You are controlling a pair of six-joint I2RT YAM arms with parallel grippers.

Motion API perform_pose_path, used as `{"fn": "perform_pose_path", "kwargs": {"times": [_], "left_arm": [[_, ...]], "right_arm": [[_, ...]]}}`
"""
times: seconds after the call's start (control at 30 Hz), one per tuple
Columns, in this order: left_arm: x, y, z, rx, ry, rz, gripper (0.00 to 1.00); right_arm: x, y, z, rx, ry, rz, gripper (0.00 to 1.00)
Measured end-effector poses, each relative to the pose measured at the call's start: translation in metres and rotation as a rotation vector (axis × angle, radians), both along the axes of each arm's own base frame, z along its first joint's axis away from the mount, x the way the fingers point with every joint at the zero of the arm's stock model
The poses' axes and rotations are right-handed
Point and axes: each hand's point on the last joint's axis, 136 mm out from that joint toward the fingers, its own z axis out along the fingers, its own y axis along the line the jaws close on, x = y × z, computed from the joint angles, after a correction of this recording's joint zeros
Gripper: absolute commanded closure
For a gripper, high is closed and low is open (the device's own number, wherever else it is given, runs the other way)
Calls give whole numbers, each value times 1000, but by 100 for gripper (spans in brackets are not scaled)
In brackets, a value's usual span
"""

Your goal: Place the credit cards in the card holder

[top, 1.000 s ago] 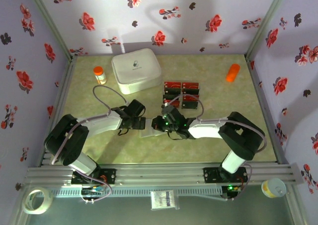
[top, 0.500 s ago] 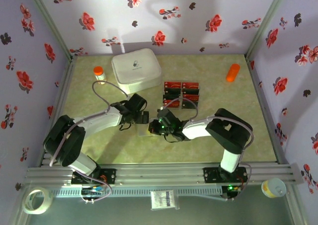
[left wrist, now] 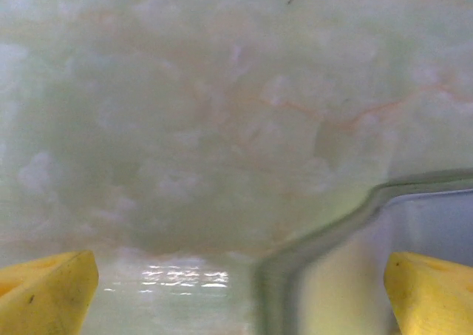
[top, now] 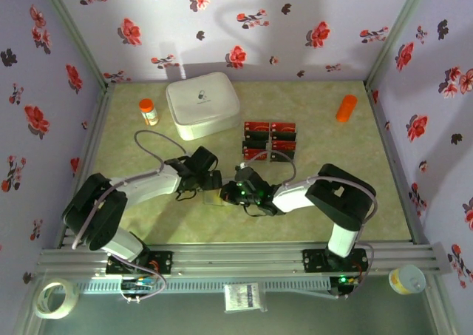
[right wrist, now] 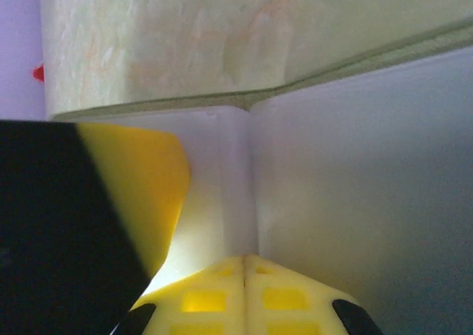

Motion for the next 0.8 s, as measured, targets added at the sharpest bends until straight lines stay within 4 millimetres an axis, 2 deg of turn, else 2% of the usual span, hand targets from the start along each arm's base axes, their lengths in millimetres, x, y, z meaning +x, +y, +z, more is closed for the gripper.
{"fn": "perform_pose_path", "kwargs": {"times": [0.17,0.3,0.5,0.63,0.8], "left_arm": [[-4,8,-10,48,9,-7,0],[-4,12,-17,92,10,-33,0],[0,10,-17,127,-6,-84,0],[3,7,-15,141,-15,-117,0],[9,0,-14,158,-29,-159,0]], "right_arm": [[1,-9,14,-23,-29,-8,100],[12,-21,23,-41,-51,-30,100],[30,-56,14,-106,-52,-97,100],[32,-79,11,-148,-55,-133,100],[27,-98,6,-188,-62,-153,100]]}}
